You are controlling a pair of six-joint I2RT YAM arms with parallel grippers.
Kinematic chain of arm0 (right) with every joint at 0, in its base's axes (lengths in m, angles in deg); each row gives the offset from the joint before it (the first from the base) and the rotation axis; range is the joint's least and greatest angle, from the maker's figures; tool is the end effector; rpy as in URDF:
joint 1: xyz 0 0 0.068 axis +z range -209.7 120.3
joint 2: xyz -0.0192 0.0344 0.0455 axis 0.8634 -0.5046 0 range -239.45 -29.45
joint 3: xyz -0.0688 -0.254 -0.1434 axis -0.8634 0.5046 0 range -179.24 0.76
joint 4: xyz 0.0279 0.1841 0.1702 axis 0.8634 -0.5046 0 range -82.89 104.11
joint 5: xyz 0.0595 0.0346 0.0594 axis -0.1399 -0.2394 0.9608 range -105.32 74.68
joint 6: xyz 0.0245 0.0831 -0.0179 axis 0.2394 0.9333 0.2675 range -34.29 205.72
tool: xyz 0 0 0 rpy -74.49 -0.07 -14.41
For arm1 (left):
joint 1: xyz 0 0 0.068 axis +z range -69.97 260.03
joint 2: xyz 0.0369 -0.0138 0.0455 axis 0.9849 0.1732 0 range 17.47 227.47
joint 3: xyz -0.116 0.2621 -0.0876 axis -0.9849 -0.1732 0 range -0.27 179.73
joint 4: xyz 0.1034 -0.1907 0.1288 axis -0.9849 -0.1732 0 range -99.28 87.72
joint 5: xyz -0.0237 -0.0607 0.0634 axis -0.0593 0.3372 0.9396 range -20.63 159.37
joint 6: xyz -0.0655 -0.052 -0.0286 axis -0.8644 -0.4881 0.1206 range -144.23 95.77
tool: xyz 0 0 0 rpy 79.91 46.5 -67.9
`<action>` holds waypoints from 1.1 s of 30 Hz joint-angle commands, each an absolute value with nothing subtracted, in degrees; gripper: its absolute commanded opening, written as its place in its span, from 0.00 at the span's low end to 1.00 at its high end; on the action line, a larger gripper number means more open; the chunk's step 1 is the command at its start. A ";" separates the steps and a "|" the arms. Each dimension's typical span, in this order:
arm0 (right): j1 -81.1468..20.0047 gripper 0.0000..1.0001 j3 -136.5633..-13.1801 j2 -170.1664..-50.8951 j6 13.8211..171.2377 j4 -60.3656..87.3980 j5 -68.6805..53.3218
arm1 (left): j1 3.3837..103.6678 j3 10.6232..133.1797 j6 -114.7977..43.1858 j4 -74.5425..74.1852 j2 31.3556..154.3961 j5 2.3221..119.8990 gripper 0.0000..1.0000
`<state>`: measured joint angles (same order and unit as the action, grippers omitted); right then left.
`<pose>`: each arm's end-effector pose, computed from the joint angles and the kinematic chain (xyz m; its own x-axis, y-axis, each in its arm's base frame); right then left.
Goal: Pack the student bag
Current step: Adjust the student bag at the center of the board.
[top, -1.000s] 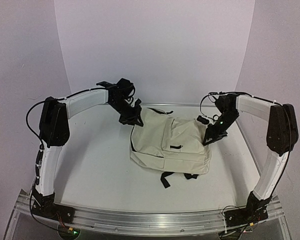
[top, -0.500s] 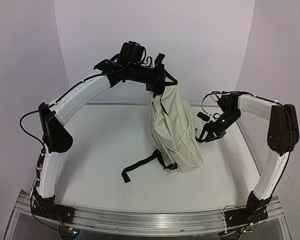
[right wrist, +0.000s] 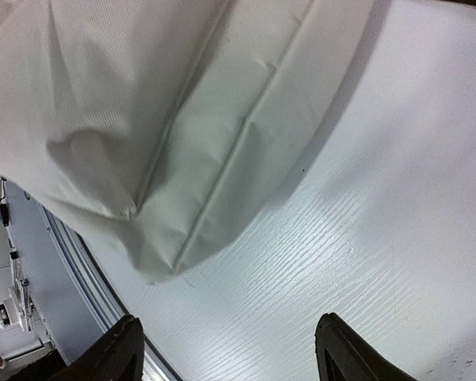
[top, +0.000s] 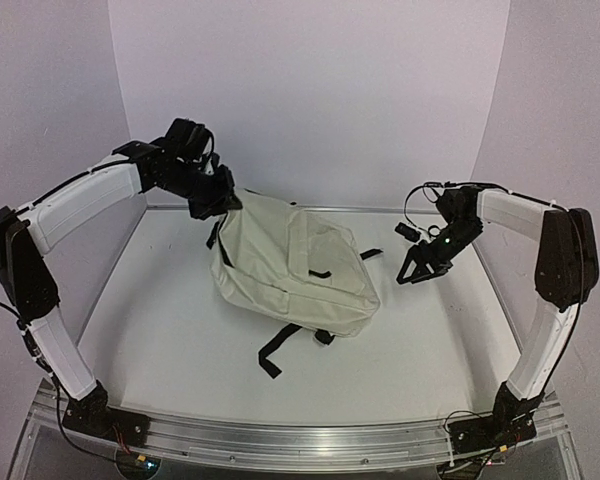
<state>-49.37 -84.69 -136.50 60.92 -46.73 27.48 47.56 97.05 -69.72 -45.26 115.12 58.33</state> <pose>0.3481 0.1178 0.2310 -0.7933 -0.4573 -0.4019 -0.6082 0.5662 0.5564 0.3330 -0.2297 0.3576 -0.8653 -0.2791 -0.4163 0.0390 0.7906 -0.6110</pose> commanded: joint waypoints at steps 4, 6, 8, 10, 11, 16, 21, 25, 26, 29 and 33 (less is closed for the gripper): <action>-49.03 0.69 -81.82 -131.90 65.92 -46.02 26.97 | 46.80 73.87 -81.60 -45.43 111.17 68.32 0.00; -48.70 0.68 -78.99 -130.16 66.77 -45.66 26.92 | 44.86 71.82 -82.48 -46.64 112.46 68.64 0.00; -48.04 0.68 -76.46 -128.78 67.31 -45.44 27.03 | 40.37 72.77 -80.58 -45.73 113.99 68.78 0.00; -47.25 0.68 -74.24 -127.97 67.83 -45.31 27.43 | 34.09 75.31 -75.58 -41.74 116.91 67.19 0.00; -46.84 0.68 -73.23 -127.76 68.10 -45.10 27.47 | 31.11 77.90 -73.70 -40.60 118.63 65.05 0.00; -46.25 0.68 -70.22 -128.53 69.60 -44.12 27.78 | 21.41 94.48 -61.14 -43.70 131.79 51.70 0.00; -46.25 0.69 -70.34 -129.64 71.32 -42.84 28.61 | 19.96 96.00 -59.30 -44.60 128.02 52.64 0.28; -46.25 0.71 -75.53 -131.67 73.10 -40.03 25.81 | 22.89 89.84 -61.67 -38.53 119.08 51.76 0.60; -46.25 0.72 -77.39 -132.71 73.35 -39.42 25.01 | 24.10 88.04 -62.72 -36.86 117.12 51.65 0.65; -46.25 0.73 -84.22 -138.15 73.61 -38.45 22.44 | 29.24 82.08 -66.53 -32.39 112.04 51.51 0.82; -46.22 0.72 -92.99 -146.13 75.16 -38.41 23.22 | 35.22 78.40 -68.58 -32.73 109.72 54.18 0.91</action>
<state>-46.20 -85.58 -139.63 73.20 -40.93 24.33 30.69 81.55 -65.69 -35.24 112.12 51.68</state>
